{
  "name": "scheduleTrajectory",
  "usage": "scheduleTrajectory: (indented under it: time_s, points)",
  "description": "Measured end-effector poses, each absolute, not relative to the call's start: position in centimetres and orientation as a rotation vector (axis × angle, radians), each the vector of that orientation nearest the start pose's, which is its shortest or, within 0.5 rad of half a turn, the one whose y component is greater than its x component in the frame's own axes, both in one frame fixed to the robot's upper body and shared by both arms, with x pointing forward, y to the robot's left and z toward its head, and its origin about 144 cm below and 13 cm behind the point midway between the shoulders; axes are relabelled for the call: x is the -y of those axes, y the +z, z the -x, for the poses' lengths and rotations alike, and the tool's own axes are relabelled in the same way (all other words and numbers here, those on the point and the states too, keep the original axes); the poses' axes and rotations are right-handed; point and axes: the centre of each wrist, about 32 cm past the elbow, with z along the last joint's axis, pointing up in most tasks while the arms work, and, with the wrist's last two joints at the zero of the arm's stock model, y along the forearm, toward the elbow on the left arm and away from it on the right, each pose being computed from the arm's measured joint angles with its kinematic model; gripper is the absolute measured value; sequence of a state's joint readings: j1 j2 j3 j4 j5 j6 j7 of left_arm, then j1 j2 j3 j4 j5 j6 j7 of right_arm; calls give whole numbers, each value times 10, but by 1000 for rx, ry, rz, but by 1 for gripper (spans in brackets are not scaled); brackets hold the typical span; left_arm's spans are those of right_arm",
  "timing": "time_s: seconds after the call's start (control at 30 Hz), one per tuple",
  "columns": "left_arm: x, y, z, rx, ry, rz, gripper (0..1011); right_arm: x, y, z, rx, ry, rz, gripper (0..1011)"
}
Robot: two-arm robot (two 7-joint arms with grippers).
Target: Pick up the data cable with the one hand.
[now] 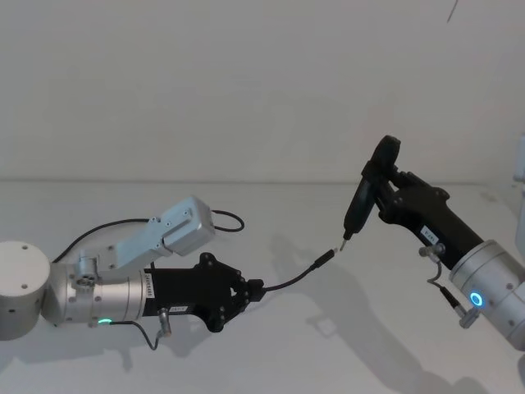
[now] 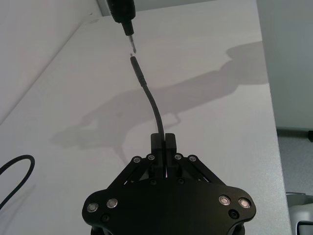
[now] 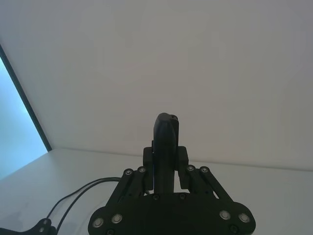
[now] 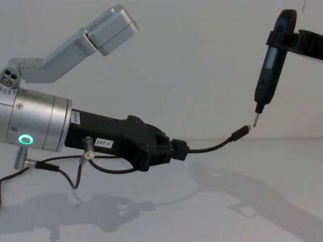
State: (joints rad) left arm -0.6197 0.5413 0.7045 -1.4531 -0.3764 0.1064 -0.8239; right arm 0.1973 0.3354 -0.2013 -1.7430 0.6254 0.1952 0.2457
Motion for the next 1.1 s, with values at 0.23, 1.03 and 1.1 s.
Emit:
scheduleTrajectory:
  time_s: [0.23,1.03,1.1]
  points:
    - [-221,1261,-564,219,267,-331,39,245,1254,-495,-108,-1009,-244,279]
    - [-221,1261,-564,219,267,-331,38,244,1254,-498,-139,-1009,-250,279]
    - [-221,1261,-564,219,267,-331,38,244,1254,-498,-141,-1009,-251,279]
